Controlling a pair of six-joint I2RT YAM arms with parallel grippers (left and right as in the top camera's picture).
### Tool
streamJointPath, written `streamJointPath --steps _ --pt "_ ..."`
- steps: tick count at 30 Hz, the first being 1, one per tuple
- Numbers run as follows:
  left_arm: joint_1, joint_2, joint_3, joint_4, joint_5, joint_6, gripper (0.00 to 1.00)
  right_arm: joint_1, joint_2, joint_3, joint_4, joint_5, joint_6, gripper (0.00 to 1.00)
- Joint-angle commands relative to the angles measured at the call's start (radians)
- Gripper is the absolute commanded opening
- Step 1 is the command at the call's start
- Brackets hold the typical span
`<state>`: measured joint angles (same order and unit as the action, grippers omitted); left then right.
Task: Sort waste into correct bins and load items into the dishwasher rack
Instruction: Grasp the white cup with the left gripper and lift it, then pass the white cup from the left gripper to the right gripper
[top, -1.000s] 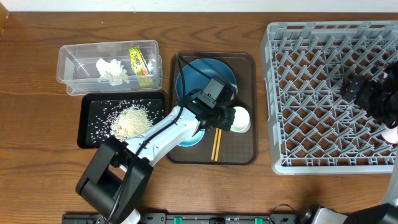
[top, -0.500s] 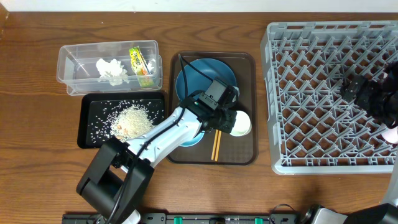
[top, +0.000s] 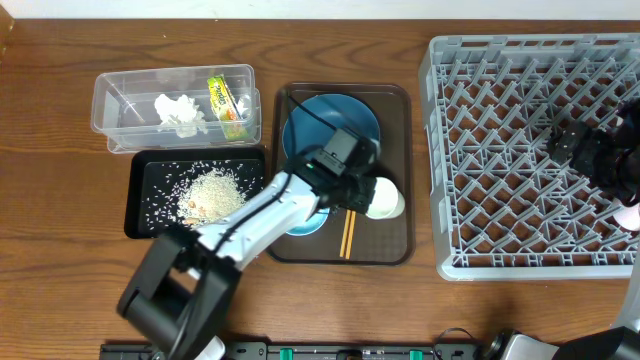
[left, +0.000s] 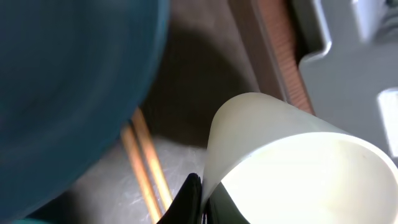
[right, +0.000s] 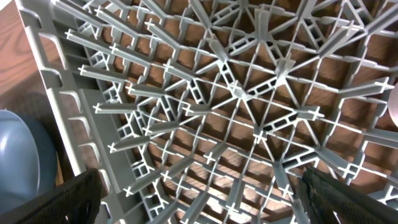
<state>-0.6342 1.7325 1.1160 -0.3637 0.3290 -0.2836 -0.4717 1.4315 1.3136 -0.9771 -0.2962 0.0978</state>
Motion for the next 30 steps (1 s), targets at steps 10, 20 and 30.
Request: streamJointPath --steps 10,20,30 --pt "0.380 -0.214 -0.004 0.037 0.578 -0.224 0.06 0.034 0.007 0.006 -0.066 -0.488 -0.376 0.99" --pt "0.453 -0.132 -0.004 0.172 0.921 -0.321 0.06 0.256 0.051 -0.015 -0.123 -0.731 -0.633 0.99" --pt "0.441 -0.114 -0.004 0.240 1.086 -0.322 0.06 0.504 0.094 -0.138 0.169 -0.832 -0.638 0.91"
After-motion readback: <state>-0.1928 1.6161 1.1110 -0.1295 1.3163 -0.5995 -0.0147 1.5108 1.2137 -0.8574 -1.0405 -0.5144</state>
